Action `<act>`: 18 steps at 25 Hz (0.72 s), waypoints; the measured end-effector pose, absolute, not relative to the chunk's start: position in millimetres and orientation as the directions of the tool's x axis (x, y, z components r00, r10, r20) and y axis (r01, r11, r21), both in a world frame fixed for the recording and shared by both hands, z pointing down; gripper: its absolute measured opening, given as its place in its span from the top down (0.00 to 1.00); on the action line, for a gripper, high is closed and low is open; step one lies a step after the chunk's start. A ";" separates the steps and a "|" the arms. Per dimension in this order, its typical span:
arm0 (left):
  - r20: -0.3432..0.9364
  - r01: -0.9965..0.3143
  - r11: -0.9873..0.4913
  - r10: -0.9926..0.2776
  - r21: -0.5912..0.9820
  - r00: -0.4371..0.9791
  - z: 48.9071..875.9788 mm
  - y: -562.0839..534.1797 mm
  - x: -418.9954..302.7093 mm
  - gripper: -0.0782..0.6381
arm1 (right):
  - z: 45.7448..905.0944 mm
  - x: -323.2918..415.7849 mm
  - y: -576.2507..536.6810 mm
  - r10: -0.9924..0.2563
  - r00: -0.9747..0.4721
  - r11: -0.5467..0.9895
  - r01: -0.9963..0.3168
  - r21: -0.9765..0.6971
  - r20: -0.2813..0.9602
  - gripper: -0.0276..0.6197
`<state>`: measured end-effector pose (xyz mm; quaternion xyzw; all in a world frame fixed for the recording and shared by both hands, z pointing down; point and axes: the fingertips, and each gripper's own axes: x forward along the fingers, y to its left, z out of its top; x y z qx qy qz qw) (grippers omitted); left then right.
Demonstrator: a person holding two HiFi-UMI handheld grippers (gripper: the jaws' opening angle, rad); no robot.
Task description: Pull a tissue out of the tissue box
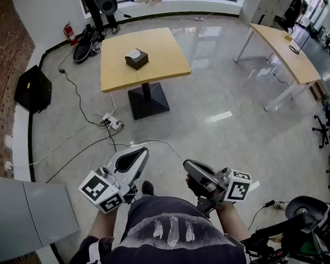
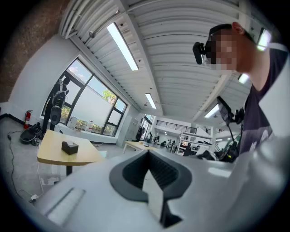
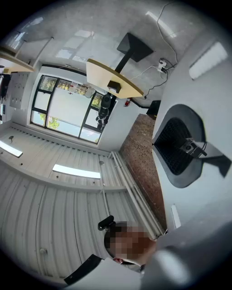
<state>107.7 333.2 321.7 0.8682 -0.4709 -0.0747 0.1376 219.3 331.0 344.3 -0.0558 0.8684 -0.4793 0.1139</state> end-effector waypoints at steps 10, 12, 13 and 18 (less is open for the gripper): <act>-0.051 -0.792 -0.492 -0.859 0.361 0.510 331.6 310.0 -17.0 0.89 | 363.3 82.1 313.3 -0.113 -0.994 0.548 -0.056 -0.834 -0.008 0.98; -0.057 -0.795 -0.476 -0.868 0.375 0.493 333.3 313.0 -32.1 0.89 | 364.0 64.7 314.4 -0.087 -0.996 0.553 -0.068 -0.830 0.023 0.98; -0.059 -0.795 -0.470 -0.872 0.385 0.486 333.9 313.6 -38.3 0.89 | 364.1 57.2 314.5 -0.078 -0.996 0.559 -0.075 -0.826 0.038 0.98; -0.074 -0.815 -0.428 -0.897 0.391 0.436 330.3 314.2 -60.8 0.89 | 365.4 29.6 314.1 -0.015 -0.996 0.600 -0.076 -0.796 0.084 0.98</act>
